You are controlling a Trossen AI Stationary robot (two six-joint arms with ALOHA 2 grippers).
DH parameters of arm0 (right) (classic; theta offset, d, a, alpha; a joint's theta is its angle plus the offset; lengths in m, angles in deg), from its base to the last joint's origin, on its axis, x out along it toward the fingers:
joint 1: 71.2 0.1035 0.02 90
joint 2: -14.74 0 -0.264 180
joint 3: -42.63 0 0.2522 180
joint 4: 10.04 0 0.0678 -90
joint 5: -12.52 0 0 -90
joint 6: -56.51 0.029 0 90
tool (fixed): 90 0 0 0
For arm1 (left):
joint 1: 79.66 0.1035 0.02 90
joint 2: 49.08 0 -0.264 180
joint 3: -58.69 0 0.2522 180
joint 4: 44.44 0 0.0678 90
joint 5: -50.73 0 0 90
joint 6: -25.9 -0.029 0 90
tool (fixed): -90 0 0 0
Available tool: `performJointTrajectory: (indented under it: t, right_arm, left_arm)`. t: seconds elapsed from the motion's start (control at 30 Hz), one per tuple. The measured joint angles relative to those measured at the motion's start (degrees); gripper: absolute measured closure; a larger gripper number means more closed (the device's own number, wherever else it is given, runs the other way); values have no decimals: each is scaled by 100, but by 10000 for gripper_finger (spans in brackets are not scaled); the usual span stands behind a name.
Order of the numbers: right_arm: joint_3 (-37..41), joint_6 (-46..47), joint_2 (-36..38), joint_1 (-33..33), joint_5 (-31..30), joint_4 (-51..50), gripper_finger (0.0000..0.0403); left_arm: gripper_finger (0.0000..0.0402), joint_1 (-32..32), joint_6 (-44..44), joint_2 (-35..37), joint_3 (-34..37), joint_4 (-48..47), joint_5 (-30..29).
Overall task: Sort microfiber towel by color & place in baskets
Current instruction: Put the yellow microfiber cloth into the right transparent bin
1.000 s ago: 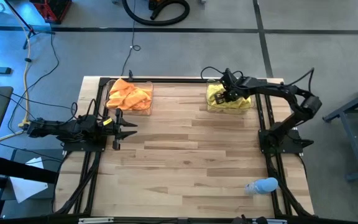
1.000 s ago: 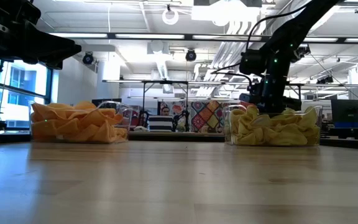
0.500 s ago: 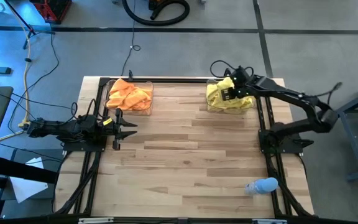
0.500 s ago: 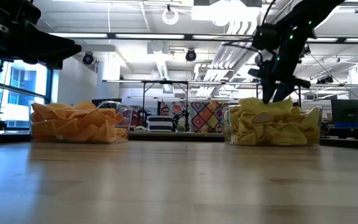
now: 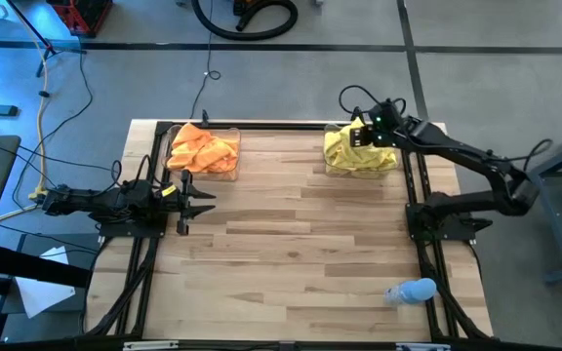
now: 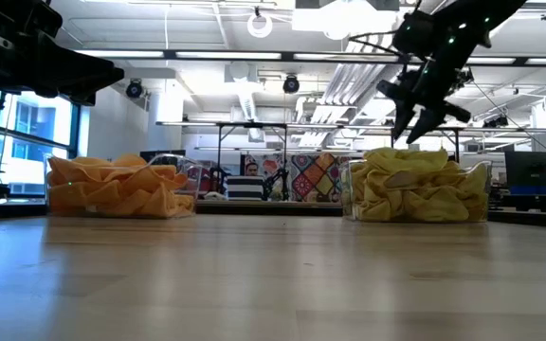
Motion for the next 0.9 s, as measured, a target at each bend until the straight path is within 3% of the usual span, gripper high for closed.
performJointTrajectory:
  t: [0.27, 0.53, 0.73, 0.9]
  right_arm:
    - [-9, 11, -1048, 118, -120, 776, 261]
    - [-22, 99, -2121, 188, -165, 758, 261]
    - [-33, 82, -2377, 240, -346, 812, 261]
    - [-15, -103, -2134, 242, -192, 710, 261]
  left_arm:
    - [293, 0, -1, -1, 0, 2, 0]
    - [293, 0, 0, -2, 0, 2, 0]
    - [293, 0, 0, -1, 0, 0, 0]
    - [293, -1, 0, 0, 0, 2, 0]
